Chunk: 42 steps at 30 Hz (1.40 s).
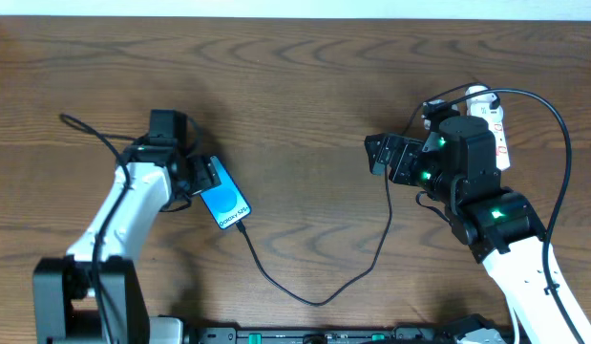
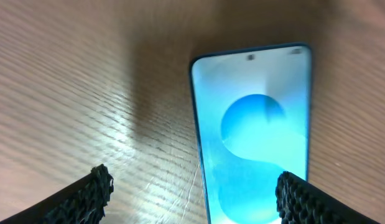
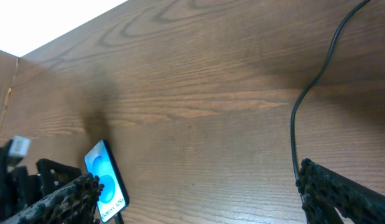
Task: Plug charger to phone and switch on socket
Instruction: 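Raise the left gripper above the phone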
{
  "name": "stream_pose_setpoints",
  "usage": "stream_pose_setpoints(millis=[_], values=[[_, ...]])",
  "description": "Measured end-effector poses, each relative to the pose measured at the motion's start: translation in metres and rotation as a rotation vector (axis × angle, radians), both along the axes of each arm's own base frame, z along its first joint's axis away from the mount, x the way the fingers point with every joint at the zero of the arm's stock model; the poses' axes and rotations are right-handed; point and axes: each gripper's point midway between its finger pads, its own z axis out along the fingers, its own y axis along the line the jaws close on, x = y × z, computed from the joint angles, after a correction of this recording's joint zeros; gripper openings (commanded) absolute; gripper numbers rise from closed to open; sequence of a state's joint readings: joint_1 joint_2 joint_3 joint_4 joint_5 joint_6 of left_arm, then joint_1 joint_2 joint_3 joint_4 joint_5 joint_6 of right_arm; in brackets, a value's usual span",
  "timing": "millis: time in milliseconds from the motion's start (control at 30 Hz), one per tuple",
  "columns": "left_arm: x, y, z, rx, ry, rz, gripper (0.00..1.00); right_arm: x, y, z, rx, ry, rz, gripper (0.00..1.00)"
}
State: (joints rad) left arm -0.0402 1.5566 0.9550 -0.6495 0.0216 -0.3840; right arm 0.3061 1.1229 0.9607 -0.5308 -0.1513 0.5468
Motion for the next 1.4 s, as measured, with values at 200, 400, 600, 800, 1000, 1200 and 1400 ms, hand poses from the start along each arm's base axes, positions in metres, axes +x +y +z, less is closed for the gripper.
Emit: stream_pose_setpoints(millis=[200,400,600,800,1000,1200,1400], values=[[0.005,-0.018,0.034,0.080,-0.112,-0.133,0.86,-0.002,-0.002,-0.004,-0.011,0.016,-0.006,0.99],[0.005,-0.026,0.082,0.096,-0.274,-0.190,0.86,-0.004,-0.007,-0.008,-0.032,0.034,-0.022,0.99],[-0.006,-0.023,0.147,0.089,-0.496,-0.176,0.87,-0.005,-0.009,-0.009,-0.041,0.037,-0.029,0.99],[-0.019,-0.021,0.184,0.079,-0.627,-0.165,0.86,-0.005,-0.009,-0.010,-0.042,0.037,-0.029,0.99],[-0.020,-0.020,0.186,0.078,-0.637,-0.164,0.86,-0.005,-0.009,-0.010,-0.042,0.037,-0.029,0.99],[-0.018,-0.021,0.182,0.079,-0.621,-0.166,0.86,-0.006,-0.009,-0.012,-0.046,0.047,-0.029,0.99],[-0.015,-0.021,0.176,0.081,-0.599,-0.167,0.86,-0.009,-0.011,-0.015,-0.053,0.063,-0.030,0.99]])
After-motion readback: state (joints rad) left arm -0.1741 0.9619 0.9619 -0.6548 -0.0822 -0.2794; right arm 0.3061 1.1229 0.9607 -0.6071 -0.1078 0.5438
